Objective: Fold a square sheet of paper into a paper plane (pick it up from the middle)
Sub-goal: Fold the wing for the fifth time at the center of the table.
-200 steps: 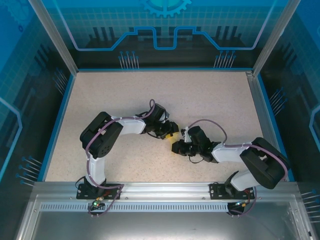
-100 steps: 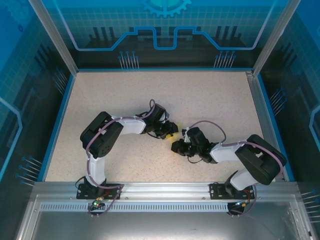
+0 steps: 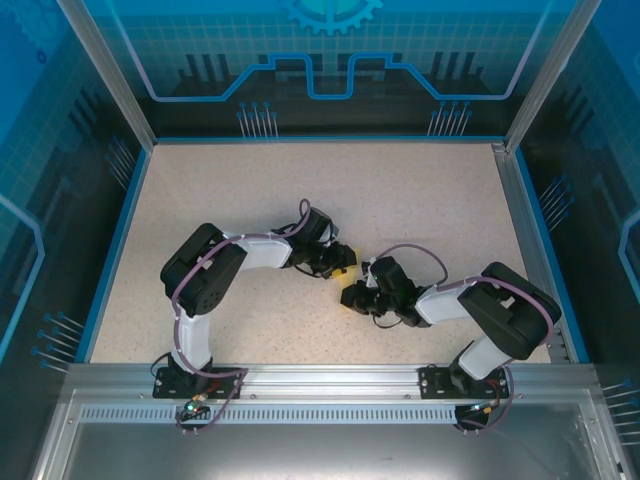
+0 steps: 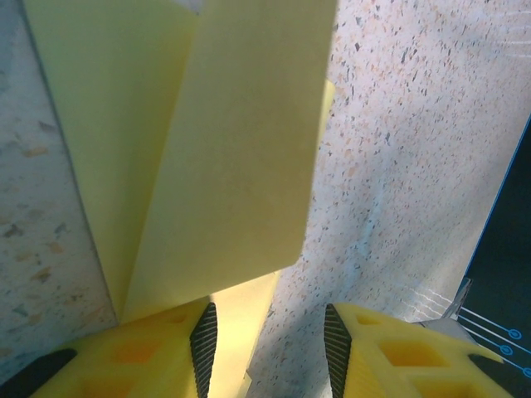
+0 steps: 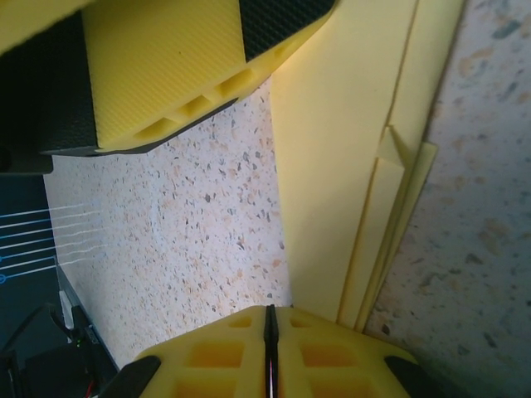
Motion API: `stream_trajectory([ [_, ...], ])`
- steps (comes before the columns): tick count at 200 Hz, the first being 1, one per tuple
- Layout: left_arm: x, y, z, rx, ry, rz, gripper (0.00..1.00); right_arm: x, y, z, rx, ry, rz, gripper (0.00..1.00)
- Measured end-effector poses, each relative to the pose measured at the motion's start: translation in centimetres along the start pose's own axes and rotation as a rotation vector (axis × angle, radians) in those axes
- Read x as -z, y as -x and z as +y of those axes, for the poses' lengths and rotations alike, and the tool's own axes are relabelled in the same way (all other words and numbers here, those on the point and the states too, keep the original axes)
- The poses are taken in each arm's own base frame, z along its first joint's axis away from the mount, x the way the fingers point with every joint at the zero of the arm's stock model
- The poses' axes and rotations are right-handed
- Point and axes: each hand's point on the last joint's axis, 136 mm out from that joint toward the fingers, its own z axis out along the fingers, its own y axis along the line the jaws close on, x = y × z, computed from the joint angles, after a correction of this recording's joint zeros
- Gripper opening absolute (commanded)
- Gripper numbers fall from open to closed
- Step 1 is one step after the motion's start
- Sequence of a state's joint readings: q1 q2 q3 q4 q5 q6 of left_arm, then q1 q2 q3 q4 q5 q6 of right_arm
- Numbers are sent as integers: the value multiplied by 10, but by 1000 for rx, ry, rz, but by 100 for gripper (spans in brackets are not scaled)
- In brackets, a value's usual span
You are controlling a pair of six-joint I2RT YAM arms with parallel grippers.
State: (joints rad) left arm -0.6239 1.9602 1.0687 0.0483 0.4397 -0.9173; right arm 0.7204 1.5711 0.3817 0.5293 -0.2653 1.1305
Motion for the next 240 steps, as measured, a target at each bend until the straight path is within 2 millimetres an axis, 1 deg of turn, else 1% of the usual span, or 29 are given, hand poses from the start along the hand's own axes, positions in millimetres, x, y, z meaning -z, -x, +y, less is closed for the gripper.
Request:
stream_trajectory([
  [45, 0, 0, 0, 1, 2, 1, 43, 0, 0, -1, 3, -48, -10, 8],
  [79, 0, -2, 2, 5, 7, 6, 43, 0, -5, -2, 33, -113, 8, 8],
  [118, 0, -2, 2, 6, 8, 9, 43, 1, -7, -2, 39, -111, 3, 9],
  [178, 0, -3, 2, 7, 10, 9, 42, 13, -18, -9, 32, -146, 29, 10],
  [240, 0, -3, 2, 7, 10, 10, 42, 14, -20, -12, 27, -167, 40, 9],
])
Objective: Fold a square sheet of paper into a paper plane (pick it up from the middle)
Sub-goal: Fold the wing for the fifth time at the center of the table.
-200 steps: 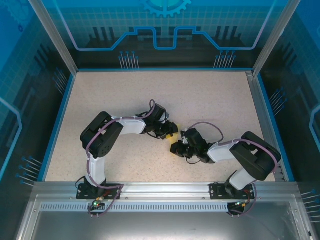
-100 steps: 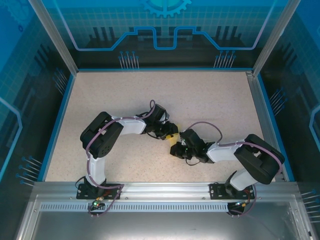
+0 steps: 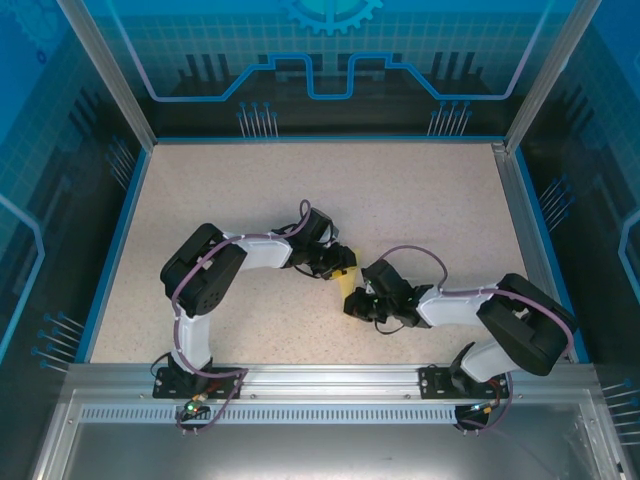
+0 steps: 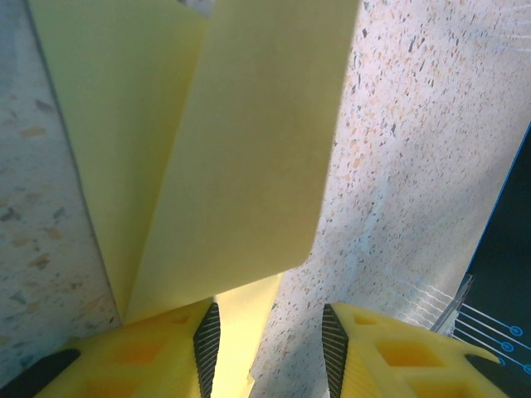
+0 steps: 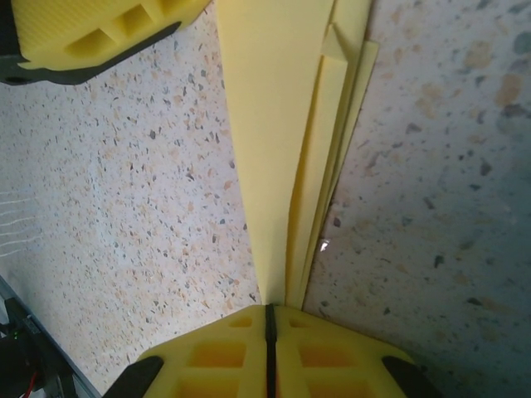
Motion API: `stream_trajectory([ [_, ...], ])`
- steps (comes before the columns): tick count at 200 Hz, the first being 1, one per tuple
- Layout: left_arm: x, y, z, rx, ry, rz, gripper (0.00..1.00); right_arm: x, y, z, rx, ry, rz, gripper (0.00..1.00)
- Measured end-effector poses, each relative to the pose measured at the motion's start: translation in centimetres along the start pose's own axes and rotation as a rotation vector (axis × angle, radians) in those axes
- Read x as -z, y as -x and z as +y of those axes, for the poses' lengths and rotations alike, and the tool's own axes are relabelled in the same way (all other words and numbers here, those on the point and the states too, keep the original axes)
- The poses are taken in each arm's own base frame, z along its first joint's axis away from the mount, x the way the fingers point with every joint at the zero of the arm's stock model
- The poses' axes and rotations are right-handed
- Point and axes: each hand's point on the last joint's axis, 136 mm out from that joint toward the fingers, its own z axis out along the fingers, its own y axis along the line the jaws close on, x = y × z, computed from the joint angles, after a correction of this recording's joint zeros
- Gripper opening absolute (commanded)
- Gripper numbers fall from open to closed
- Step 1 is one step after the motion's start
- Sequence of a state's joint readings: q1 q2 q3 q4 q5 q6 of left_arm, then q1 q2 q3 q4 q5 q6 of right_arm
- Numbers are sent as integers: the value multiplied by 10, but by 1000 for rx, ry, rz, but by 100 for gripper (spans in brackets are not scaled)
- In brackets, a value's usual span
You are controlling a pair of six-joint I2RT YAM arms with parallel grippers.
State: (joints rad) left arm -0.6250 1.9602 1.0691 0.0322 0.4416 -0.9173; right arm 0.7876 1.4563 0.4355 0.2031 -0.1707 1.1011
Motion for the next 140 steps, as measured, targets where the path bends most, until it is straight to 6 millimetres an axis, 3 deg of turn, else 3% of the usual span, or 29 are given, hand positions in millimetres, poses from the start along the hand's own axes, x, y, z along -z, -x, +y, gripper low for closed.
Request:
stream_trajectory([
  [60, 0, 0, 0, 0, 0, 0, 42, 16, -9, -9, 37, -87, 25, 9],
  [115, 0, 0, 0, 0, 0, 0, 42, 22, 13, 30, 84, 10, -40, 11],
  [140, 0, 0, 0, 0, 0, 0, 42, 11, 18, 42, 88, 38, -25, 10],
])
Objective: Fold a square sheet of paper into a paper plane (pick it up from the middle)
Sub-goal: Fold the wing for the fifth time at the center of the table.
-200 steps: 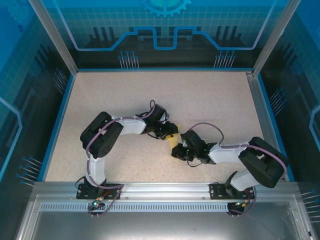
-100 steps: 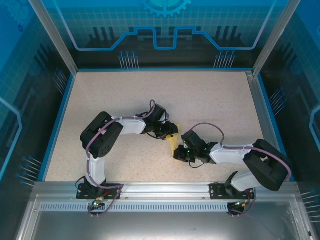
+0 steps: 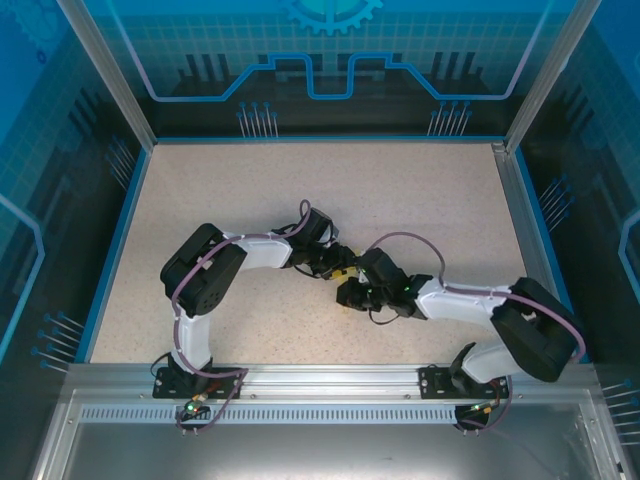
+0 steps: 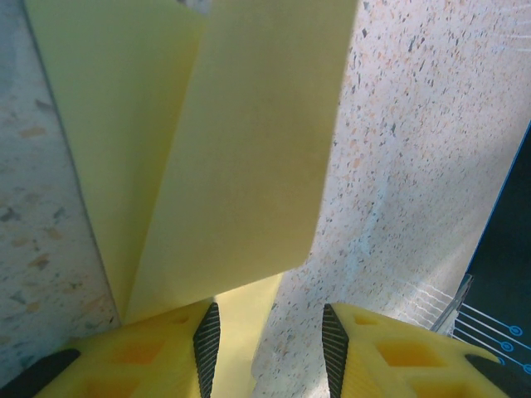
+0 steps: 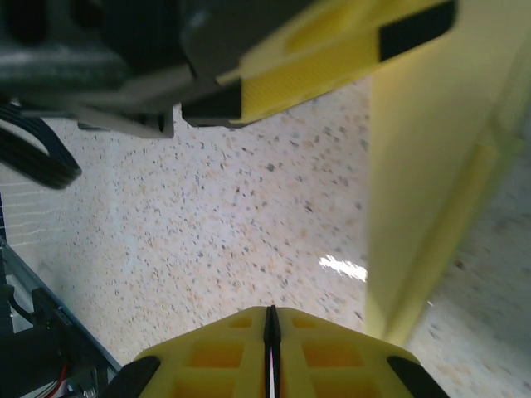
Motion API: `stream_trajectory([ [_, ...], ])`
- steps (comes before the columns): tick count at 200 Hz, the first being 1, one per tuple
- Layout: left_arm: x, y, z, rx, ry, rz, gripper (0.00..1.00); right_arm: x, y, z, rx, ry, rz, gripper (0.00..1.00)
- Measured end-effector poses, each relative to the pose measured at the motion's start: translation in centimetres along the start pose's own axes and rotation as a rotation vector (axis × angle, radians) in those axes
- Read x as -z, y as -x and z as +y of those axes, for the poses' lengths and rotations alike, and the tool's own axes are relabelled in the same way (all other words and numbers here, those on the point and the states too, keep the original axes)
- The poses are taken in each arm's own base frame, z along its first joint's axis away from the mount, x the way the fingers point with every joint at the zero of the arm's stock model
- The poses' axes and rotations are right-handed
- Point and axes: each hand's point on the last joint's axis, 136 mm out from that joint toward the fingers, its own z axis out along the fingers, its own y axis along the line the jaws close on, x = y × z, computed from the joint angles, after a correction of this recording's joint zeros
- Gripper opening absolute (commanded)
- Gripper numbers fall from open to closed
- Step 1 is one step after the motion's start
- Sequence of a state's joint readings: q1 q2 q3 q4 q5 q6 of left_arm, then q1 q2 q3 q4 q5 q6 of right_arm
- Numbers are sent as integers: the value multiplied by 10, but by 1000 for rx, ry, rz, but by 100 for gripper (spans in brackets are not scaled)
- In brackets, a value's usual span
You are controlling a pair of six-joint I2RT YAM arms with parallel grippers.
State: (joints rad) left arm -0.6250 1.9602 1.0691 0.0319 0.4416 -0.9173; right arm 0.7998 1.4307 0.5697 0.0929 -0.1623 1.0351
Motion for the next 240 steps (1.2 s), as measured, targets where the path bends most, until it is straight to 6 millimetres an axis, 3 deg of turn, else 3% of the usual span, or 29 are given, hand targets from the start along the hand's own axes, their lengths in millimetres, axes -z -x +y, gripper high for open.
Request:
stream_trajectory([
  [25, 0, 0, 0, 0, 0, 0, 42, -15, -5, -12, -21, -35, 31, 10],
  [58, 0, 0, 0, 0, 1, 1, 42, -17, -14, -34, -47, -76, 33, 10],
  [163, 0, -5, 0, 20, 10, 12, 43, 8, -27, -53, -71, -50, 39, 13],
  [192, -1, -6, 0, 27, 14, 6, 43, 20, -25, -45, -44, -29, 32, 14],
  [240, -1, -5, -1, 40, 18, 0, 43, 31, 4, -16, -19, 55, -62, 18],
])
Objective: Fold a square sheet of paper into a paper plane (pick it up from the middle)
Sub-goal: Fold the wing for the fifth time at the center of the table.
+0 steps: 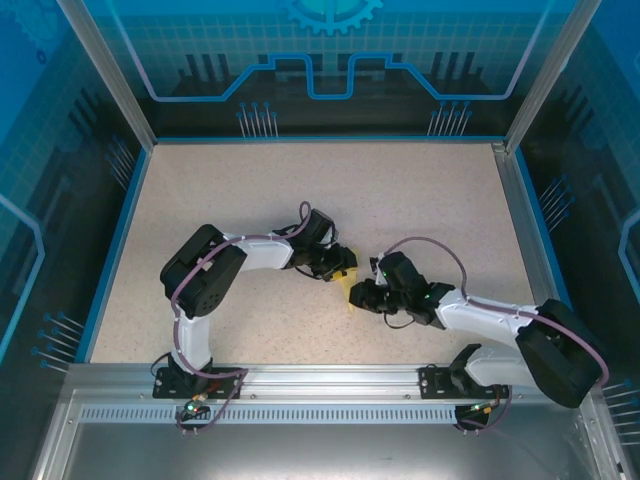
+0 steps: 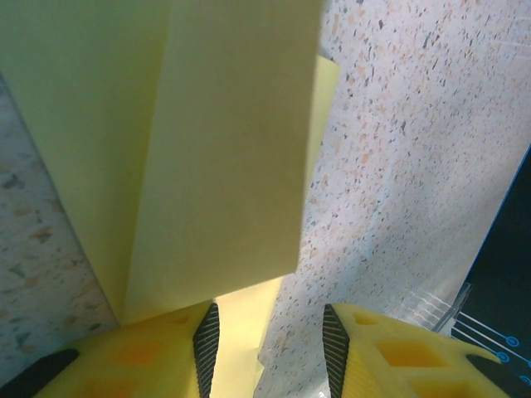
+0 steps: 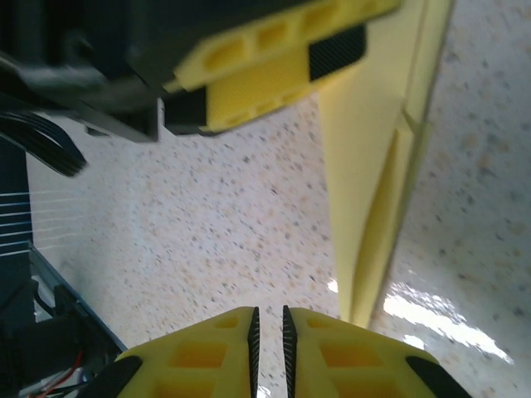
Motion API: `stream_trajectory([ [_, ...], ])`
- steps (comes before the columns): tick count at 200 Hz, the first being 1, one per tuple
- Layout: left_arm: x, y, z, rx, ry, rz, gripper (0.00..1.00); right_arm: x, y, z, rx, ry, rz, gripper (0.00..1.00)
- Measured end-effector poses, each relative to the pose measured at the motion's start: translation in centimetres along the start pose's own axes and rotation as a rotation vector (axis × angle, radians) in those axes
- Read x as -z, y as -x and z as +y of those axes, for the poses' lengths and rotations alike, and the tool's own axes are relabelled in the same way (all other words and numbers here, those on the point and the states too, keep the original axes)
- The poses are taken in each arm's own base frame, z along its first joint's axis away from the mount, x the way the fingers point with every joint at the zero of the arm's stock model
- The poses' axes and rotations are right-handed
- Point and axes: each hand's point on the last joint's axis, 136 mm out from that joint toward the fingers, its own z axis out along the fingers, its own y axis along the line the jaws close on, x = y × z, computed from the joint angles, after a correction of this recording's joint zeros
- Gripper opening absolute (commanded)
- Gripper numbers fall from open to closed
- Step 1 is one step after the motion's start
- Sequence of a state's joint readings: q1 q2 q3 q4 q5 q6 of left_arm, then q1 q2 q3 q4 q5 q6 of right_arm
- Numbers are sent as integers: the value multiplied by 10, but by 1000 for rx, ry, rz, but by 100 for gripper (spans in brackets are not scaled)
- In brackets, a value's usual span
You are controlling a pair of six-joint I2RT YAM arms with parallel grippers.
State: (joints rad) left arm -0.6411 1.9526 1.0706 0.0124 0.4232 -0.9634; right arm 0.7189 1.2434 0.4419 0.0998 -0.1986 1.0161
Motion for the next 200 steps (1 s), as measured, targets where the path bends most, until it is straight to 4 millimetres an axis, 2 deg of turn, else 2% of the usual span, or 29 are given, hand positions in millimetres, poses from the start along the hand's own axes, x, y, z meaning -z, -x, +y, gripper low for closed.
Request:
stream_trajectory([
  [31, 0, 0, 0, 3, 3, -4, 43, -14, 9, 6, -6, 11, -3, 17],
  [82, 0, 0, -1, 3, 3, -5, 43, -37, 8, -11, -35, -45, 25, 15],
  [122, 0, -1, -2, -1, 1, -4, 48, -43, 4, -31, -35, -108, 52, 7],
  [174, 5, -3, -6, -35, 19, -4, 58, -39, 4, -36, -2, -69, 84, 5],
  [200, 12, -3, -12, -66, 14, -15, 59, -37, 4, -38, 16, -47, 104, 5],
])
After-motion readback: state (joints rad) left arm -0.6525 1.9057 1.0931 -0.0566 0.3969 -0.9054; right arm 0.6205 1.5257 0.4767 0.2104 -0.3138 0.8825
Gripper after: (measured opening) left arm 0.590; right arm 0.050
